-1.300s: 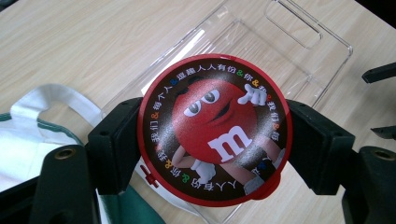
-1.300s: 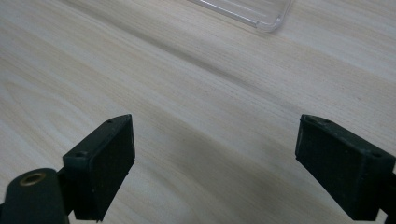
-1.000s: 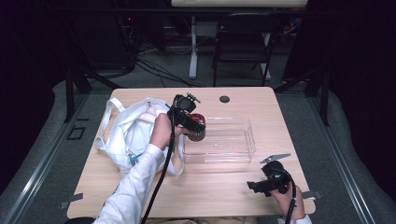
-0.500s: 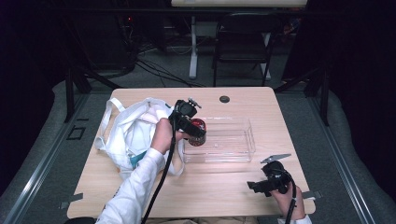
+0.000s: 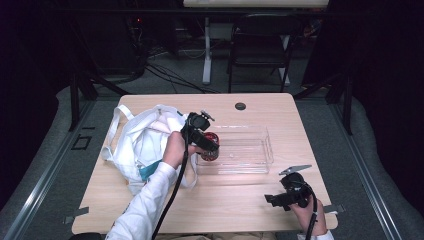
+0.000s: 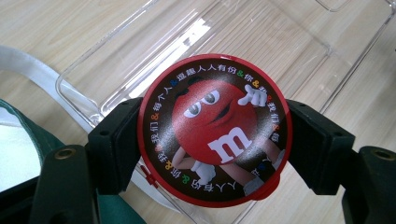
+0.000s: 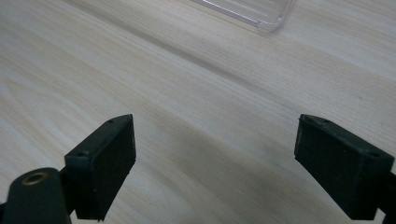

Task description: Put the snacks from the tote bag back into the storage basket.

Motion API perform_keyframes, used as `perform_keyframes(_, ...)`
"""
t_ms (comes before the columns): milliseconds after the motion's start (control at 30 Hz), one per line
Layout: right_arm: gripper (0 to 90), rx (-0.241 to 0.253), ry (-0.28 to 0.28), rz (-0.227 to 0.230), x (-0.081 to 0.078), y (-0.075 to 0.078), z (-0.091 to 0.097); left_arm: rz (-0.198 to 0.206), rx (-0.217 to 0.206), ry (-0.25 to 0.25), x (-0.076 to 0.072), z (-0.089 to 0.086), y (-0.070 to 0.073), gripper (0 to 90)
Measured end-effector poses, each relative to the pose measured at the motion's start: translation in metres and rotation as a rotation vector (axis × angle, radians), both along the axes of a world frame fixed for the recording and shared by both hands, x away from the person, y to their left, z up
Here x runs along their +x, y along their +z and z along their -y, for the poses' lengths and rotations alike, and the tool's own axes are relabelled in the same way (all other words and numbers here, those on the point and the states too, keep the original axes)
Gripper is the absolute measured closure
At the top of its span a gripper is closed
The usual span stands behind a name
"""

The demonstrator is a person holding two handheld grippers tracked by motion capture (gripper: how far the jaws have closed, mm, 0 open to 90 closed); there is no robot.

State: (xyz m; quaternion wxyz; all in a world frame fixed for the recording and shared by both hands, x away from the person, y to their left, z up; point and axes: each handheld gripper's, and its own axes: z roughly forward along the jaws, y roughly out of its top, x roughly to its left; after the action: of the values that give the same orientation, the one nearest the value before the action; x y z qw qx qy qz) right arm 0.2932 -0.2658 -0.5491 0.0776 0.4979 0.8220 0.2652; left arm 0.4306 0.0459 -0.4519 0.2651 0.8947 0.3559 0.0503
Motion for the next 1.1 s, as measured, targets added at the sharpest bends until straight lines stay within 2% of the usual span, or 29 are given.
perform_keyframes(200,12.2,-0.011,-0.004,0.001,0.0,0.0,-0.001,-0.009,0.021,0.001,-0.001,0.004,-0.009,26.0)
perform_keyframes(467,12.2,-0.001,0.0,-0.002,0.0,0.0,0.0,-0.03,0.039,-0.003,0.0,0.006,-0.021,26.0)
perform_keyframes(933,12.2,-0.008,-0.003,-0.002,0.0,0.0,-0.001,-0.06,0.077,0.017,-0.003,0.005,-0.039,26.0)
perform_keyframes(1100,12.3,-0.008,-0.002,-0.001,0.0,0.0,-0.001,-0.074,0.078,0.017,-0.003,0.006,-0.044,26.0)
